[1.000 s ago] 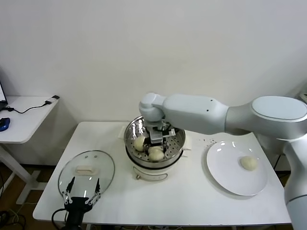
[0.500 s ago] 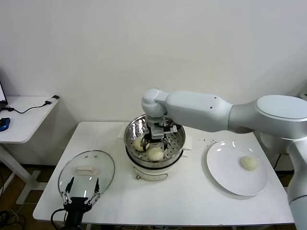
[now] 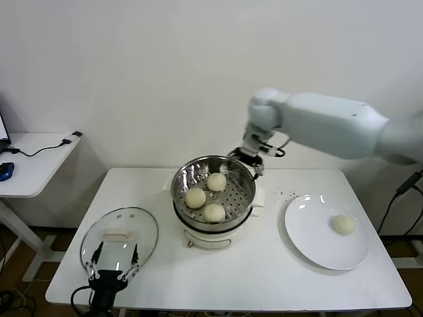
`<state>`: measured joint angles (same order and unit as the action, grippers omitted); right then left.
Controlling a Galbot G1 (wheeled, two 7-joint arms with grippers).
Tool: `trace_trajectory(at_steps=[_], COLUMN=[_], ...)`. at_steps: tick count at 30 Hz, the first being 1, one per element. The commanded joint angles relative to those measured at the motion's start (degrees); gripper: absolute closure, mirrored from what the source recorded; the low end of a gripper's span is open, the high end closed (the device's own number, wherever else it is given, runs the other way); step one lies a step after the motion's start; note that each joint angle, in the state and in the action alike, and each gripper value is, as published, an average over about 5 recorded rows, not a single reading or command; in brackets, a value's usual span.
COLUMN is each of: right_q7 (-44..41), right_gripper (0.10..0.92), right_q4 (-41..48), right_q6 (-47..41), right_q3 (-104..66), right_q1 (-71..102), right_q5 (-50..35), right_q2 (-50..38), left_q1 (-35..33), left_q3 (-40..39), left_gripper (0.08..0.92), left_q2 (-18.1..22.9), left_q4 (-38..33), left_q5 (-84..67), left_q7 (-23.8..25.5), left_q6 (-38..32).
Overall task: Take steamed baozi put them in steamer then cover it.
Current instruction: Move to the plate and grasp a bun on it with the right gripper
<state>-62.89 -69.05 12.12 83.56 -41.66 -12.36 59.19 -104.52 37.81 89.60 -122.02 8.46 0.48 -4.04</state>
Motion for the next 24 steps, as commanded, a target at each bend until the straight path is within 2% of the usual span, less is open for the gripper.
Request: trace_trajectory(at_steps=[1, 13, 24], right_q7=[2.3, -2.6, -3.1], right_gripper=[0.203, 0.203, 0.203], right_q4=[0.0, 4.6, 13.7], right_q6=[-25.5, -24.0, -19.0], right_q3=[2.6, -17.7, -34.7], right_q1=[0.4, 25.6, 42.3], right_q5=[-13.7, 5.3, 14.9], right_q2=[-18.1, -29.1, -27.8], left_q1=[-0.2, -0.5, -0.6], left_q3=[-0.2, -0.4, -0.3], left_gripper=[0.177, 0.177, 0.177], left_q2=[0.1, 0.2, 0.3], left_q4=[-0.1, 0.0, 0.6], left_q5=[0.4, 0.8, 1.3], left_q7=[0.0, 0.0, -0.1], left_q6=[0.0, 0.0, 0.1])
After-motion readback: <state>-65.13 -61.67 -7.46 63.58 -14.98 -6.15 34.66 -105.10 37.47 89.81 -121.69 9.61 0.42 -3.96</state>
